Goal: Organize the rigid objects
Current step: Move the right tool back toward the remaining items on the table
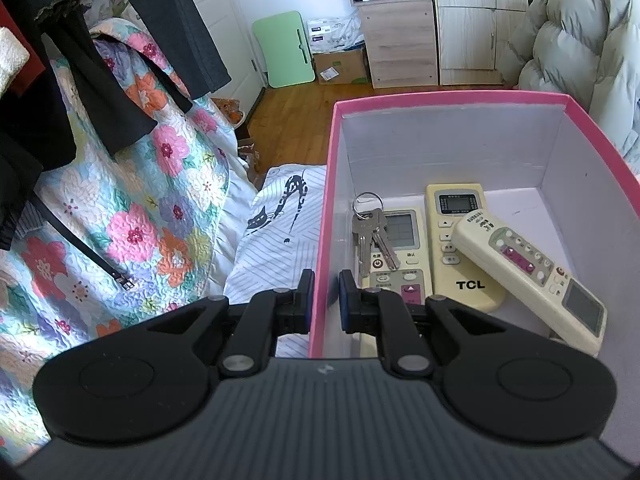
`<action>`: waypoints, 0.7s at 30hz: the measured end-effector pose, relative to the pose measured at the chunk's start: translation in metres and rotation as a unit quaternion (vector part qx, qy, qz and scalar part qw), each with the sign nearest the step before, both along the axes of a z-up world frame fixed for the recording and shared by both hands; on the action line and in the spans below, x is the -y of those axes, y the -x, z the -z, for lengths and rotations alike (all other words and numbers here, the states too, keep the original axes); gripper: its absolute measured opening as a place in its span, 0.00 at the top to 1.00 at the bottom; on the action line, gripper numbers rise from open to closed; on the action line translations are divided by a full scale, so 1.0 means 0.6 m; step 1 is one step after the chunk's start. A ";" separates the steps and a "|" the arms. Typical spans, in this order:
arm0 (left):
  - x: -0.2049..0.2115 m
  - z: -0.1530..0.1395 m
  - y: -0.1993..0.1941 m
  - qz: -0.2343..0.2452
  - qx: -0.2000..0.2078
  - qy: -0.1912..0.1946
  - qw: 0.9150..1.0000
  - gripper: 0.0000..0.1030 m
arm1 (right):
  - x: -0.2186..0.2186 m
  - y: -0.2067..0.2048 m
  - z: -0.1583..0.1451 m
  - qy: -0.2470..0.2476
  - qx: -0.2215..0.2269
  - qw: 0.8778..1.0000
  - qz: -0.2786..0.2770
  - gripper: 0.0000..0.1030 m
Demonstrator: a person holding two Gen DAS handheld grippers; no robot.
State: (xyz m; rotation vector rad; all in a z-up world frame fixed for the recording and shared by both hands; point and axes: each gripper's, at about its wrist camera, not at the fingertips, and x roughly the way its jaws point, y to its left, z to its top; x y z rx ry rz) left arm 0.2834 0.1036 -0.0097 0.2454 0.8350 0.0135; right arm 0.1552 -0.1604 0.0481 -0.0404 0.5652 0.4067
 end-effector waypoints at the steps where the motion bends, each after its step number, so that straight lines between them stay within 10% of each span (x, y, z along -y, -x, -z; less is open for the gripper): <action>1: 0.000 -0.001 -0.001 0.000 0.000 0.001 1.000 0.89 | 0.011 0.005 0.002 -0.003 -0.004 1.000 0.010 0.28; 10: 0.001 0.000 -0.002 0.000 0.000 0.000 1.000 0.89 | 0.104 -0.007 0.085 -0.035 -0.076 0.992 0.095 0.29; 21: -0.003 0.000 0.001 -0.001 -0.001 0.008 1.000 0.89 | 0.067 -0.084 0.142 0.061 -0.056 0.996 0.019 0.39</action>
